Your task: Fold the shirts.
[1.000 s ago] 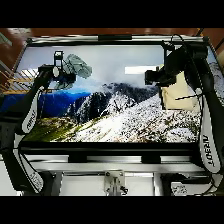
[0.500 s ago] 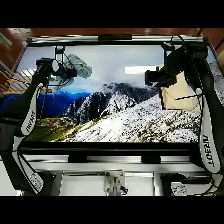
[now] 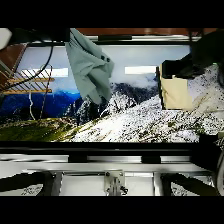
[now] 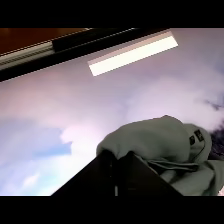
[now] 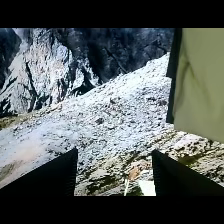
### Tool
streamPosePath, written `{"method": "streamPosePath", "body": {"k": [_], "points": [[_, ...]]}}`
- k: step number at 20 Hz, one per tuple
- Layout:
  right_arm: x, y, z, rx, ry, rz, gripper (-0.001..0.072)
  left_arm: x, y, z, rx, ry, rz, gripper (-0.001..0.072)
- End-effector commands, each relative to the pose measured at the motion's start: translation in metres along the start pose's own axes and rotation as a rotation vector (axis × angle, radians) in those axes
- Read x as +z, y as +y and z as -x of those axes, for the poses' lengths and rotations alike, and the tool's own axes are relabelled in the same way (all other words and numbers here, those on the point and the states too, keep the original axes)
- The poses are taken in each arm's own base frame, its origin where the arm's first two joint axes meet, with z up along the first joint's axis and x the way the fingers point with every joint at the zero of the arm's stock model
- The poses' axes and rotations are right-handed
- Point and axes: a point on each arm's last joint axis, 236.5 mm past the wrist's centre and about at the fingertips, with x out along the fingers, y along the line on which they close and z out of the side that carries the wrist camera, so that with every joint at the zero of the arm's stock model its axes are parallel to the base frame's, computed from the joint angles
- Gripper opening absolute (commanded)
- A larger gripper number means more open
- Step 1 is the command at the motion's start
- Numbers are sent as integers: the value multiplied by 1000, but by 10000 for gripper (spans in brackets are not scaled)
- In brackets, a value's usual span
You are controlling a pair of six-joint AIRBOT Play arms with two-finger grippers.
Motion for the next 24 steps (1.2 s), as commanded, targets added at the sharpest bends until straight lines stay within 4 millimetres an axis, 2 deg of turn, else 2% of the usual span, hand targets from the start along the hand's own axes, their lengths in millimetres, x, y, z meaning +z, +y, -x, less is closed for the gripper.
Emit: {"method": "streamPosePath", "body": {"k": [1,3,5,7,8,10,11,12,13,16,18,21,24], "points": [[-9,-10,66,-27,-101,-6,566,-51,-39,68,-88,206,-51,38],[-24,6,77,44,-72,1,566,-112,-56,62,-124,409,-82,38],[-40,32,70,150,-1,14,568,-171,-81,40,-166,553,-91,38],[-57,54,50,236,78,20,580,-227,-101,17,-192,646,-118,38],[-72,63,34,262,140,28,631,-257,-104,8,-192,702,-127,38],[-109,78,-5,271,267,61,631,-299,-92,0,-144,788,-89,45],[-127,85,-23,277,315,87,631,-310,-81,-1,-121,820,-60,190],[-146,90,-40,280,363,115,631,-312,-70,1,-100,839,-39,441],[-162,91,-53,277,414,125,631,-309,-56,4,-75,848,-11,633],[-190,86,-77,257,526,129,631,-305,-14,25,-5,881,74,645],[-210,88,-90,268,601,119,631,-323,-2,45,-13,953,149,644],[-246,90,-105,302,707,131,631,-375,-18,66,-97,1048,285,645],[-274,96,-108,347,782,120,631,-436,-26,84,-95,1115,332,645]]}}
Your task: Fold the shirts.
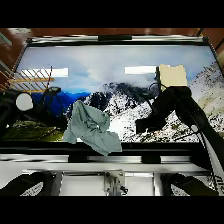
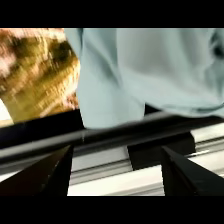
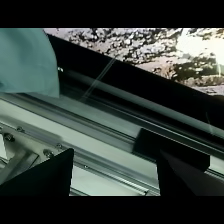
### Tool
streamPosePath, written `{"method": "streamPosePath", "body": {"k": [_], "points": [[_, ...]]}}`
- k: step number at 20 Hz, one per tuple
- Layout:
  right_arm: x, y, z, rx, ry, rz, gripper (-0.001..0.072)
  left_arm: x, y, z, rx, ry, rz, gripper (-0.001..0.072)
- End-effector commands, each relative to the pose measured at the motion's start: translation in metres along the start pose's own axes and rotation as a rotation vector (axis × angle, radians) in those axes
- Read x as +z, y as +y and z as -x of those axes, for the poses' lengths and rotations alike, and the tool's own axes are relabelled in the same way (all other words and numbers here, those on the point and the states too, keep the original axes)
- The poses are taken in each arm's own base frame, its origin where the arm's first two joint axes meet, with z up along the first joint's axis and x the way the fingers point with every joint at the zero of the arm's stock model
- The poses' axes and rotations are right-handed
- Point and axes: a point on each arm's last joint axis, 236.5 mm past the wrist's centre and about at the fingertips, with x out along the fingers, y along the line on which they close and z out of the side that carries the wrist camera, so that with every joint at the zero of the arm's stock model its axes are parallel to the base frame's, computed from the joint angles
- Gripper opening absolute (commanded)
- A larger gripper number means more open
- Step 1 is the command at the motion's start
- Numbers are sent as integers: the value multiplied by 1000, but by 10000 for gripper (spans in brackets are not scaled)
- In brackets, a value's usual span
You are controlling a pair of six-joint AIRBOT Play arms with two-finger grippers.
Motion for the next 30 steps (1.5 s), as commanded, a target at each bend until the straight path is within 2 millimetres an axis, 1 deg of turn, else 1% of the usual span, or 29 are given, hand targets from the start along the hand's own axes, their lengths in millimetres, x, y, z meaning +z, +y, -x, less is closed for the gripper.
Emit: {"method": "streamPosePath", "body": {"k": [1,2,3,4,6,7,9,12,14,15,16,17,18,19,21,25,27,29,30], "points": [[-17,9,-27,77,74,-7,631,-47,4,-47,-64,74,90,645],[-18,13,-31,97,75,-15,631,-55,4,-62,-80,86,122,645],[-19,15,-35,114,76,-22,631,-54,5,-73,-87,66,140,644],[-20,15,-38,116,76,-28,631,-46,5,-80,-92,18,154,644],[-22,13,-44,119,81,-38,631,-26,6,-84,-97,-69,168,644],[-22,14,-46,122,82,-43,631,-20,11,-86,-79,-89,164,644],[-20,16,-47,135,72,-47,631,-19,19,-95,-52,-74,159,644],[-9,23,-47,165,29,-63,631,-26,21,-112,-52,-9,169,643],[-8,29,-56,169,43,-44,631,-26,20,-119,-58,6,179,600],[-10,34,-65,165,70,-22,631,-26,19,-120,-61,6,182,546],[-13,40,-75,167,104,-6,631,-25,19,-120,-61,5,182,359],[-16,46,-85,169,132,7,631,-25,19,-120,-61,6,182,246],[-17,52,-95,170,151,18,631,-25,19,-119,-61,5,182,238],[-17,59,-105,172,163,28,631,-26,19,-119,-61,7,181,180],[-15,69,-121,184,171,31,631,-25,19,-118,-62,3,164,39],[-13,94,-133,236,166,18,631,-13,19,-110,-61,-32,149,39],[-18,100,-139,235,184,32,631,-3,19,-104,-61,-57,145,39],[-19,105,-147,225,186,24,630,7,19,-98,-60,-85,142,39],[-18,106,-149,221,181,8,592,11,19,-95,-60,-98,140,39]]}}
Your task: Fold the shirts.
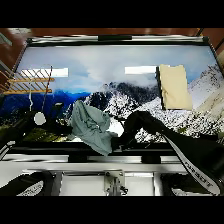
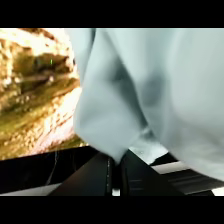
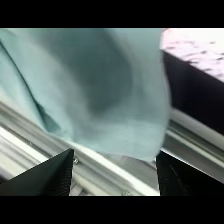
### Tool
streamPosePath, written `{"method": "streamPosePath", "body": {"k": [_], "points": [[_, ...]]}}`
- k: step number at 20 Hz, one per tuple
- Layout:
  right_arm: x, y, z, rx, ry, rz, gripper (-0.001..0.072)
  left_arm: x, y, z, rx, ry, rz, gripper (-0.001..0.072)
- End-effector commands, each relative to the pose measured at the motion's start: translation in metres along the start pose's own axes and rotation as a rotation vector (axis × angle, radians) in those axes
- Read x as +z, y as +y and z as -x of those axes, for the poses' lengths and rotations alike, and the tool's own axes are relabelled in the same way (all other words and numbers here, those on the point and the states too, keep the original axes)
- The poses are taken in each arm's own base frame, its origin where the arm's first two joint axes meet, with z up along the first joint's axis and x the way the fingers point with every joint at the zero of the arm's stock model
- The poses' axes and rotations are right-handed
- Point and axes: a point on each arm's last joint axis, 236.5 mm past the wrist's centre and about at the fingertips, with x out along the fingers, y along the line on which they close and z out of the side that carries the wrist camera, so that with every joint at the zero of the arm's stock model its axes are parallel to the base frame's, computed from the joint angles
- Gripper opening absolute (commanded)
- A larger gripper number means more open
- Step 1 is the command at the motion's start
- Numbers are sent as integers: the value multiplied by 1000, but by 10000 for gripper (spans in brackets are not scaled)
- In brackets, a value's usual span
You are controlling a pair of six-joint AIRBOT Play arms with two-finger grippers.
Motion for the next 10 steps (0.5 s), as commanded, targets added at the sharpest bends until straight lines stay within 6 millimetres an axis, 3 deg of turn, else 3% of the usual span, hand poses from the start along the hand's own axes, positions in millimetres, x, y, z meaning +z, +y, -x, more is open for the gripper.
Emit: {"method": "streamPosePath", "body": {"k": [1,2,3,5,7,9,10], "points": [[6,6,-11,0,-21,-29,393,17,-3,10,-2,-48,-11,39],[7,6,-10,0,-22,-42,111,21,-3,13,-1,-60,-22,39],[6,7,-7,5,-14,-49,74,26,-4,17,-1,-72,-41,39],[4,13,13,12,-8,-2,74,40,-5,32,7,-115,-60,38],[5,21,56,-8,-60,68,74,63,-3,62,39,-210,-92,37],[12,29,124,-41,-203,135,74,89,-1,115,97,-342,-142,37],[15,35,169,-53,-320,172,74,101,-3,147,122,-419,-162,38]]}}
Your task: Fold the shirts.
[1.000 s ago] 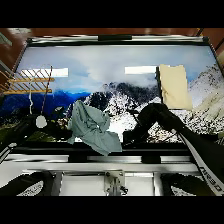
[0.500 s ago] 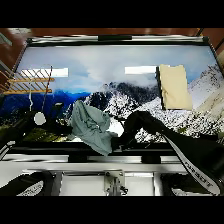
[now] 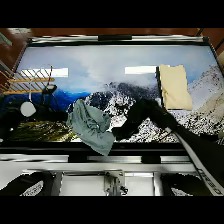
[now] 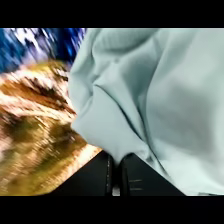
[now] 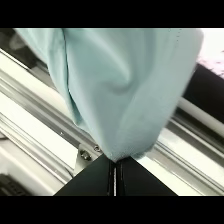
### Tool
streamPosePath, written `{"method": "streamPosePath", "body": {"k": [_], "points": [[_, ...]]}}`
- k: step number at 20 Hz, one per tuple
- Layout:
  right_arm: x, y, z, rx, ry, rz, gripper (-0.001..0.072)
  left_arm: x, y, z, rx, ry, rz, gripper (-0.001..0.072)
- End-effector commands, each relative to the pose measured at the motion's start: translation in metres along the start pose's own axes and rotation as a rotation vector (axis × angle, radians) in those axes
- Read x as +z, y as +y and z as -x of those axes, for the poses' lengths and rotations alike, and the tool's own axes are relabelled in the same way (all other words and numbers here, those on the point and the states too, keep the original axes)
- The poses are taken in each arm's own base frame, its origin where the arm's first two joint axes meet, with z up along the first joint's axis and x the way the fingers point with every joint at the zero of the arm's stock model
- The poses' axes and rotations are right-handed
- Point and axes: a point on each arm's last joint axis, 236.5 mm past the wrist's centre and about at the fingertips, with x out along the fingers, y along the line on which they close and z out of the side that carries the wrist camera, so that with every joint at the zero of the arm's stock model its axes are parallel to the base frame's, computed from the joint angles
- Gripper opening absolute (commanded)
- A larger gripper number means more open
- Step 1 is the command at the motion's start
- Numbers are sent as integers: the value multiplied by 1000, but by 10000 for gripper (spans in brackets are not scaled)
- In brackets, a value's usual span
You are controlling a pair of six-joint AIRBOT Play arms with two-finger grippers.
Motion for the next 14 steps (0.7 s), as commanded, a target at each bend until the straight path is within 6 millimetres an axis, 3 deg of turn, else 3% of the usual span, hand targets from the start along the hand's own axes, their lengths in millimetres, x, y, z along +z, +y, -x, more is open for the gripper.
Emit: {"method": "streamPosePath", "body": {"k": [1,2,4,6,8,9,11,14], "points": [[20,14,127,-63,-290,135,74,64,10,89,97,-245,-79,37],[26,22,177,-87,-441,178,74,85,9,129,115,-352,-89,37],[30,38,290,-172,-800,227,74,124,-2,227,127,-607,-107,37],[7,61,399,-262,-1153,273,74,145,-16,335,131,-879,-122,37],[-32,88,481,-331,-1439,317,73,147,-24,432,118,-1114,-89,38],[-51,104,508,-336,-1549,344,74,142,-29,471,107,-1200,-83,37],[-80,136,534,-285,-1669,402,74,129,-53,523,15,-1320,-99,38],[-96,169,535,-150,-1699,462,74,117,-74,555,-81,-1395,-117,38]]}}
